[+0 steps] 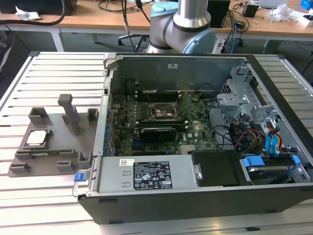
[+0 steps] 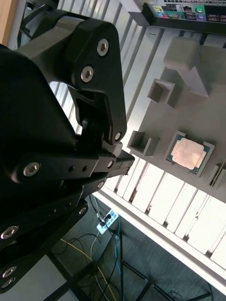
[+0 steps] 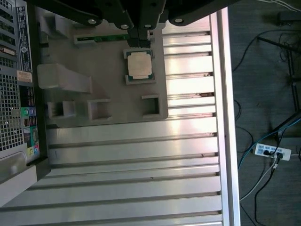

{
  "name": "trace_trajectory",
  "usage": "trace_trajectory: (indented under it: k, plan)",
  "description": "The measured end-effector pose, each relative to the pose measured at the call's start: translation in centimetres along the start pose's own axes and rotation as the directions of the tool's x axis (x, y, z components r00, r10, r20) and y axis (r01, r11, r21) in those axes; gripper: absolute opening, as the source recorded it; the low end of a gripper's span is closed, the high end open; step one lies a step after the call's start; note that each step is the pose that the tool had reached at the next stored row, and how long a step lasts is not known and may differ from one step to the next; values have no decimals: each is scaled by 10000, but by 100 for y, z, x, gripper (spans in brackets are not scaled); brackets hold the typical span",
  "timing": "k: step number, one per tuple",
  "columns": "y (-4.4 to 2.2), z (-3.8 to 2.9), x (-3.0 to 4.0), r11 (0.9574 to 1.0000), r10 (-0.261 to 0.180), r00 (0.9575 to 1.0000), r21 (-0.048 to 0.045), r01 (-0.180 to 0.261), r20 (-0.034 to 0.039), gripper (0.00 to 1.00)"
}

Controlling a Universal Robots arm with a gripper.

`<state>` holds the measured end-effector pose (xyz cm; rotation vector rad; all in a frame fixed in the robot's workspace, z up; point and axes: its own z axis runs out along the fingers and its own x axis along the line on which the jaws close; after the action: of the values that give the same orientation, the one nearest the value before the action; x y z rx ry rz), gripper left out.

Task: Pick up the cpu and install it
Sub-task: 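Pick up the cpu and move it towards the insertion slot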

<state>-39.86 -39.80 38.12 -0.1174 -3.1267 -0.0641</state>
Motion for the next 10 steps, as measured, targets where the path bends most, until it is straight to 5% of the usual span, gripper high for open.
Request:
trace_trajectory:
  k: [2, 5, 10]
  plan:
    - [0, 0, -1, 10000, 0, 10000, 0, 0, 0, 11]
    - [0, 0, -4, 10000, 0, 10000, 1, 0, -1, 42]
    - [0, 0, -6, 10000, 0, 10000, 1, 0, 0, 66]
